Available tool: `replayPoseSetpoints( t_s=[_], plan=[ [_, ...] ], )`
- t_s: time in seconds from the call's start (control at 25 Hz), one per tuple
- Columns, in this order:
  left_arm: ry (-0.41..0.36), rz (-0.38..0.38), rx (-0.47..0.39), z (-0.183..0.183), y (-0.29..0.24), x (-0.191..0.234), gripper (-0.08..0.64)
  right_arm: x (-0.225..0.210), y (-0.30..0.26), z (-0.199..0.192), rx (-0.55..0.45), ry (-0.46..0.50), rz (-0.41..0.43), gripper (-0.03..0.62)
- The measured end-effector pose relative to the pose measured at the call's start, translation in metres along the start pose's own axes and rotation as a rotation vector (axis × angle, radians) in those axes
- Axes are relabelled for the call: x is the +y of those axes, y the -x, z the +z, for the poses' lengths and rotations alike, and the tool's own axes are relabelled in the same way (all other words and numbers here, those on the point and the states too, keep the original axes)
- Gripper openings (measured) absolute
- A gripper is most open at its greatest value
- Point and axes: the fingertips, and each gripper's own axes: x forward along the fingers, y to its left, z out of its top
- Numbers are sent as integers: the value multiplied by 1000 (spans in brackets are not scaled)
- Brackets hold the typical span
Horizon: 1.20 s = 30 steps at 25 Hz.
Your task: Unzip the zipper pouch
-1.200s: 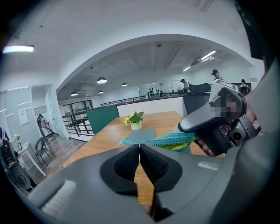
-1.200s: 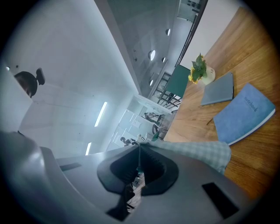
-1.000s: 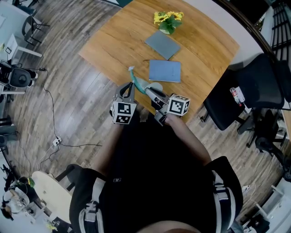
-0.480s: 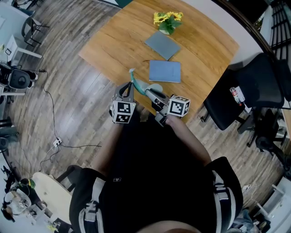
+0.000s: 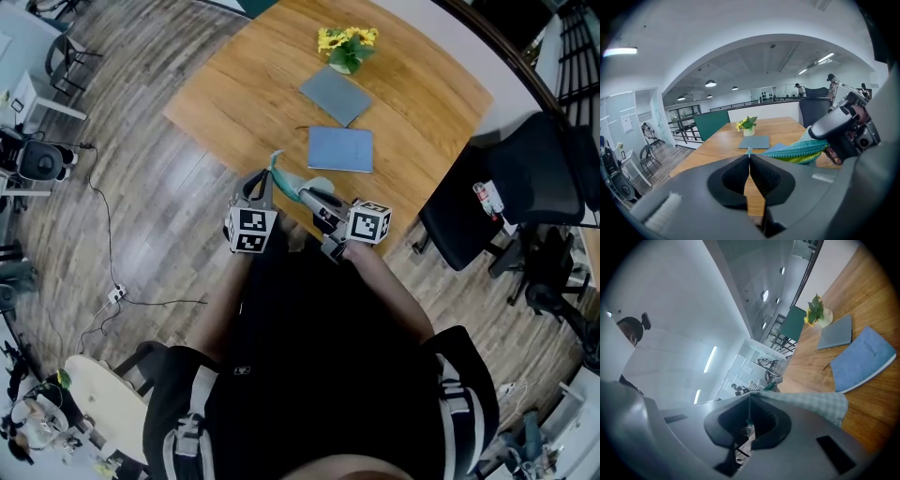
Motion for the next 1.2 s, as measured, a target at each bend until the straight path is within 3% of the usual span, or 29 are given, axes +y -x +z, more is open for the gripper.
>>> replayPoseSetpoints(
  t_s=[1.2],
  plan=[
    [30,53,33,-16,-4,24,8,-2,8,-11,14,-34,14,9]
  ],
)
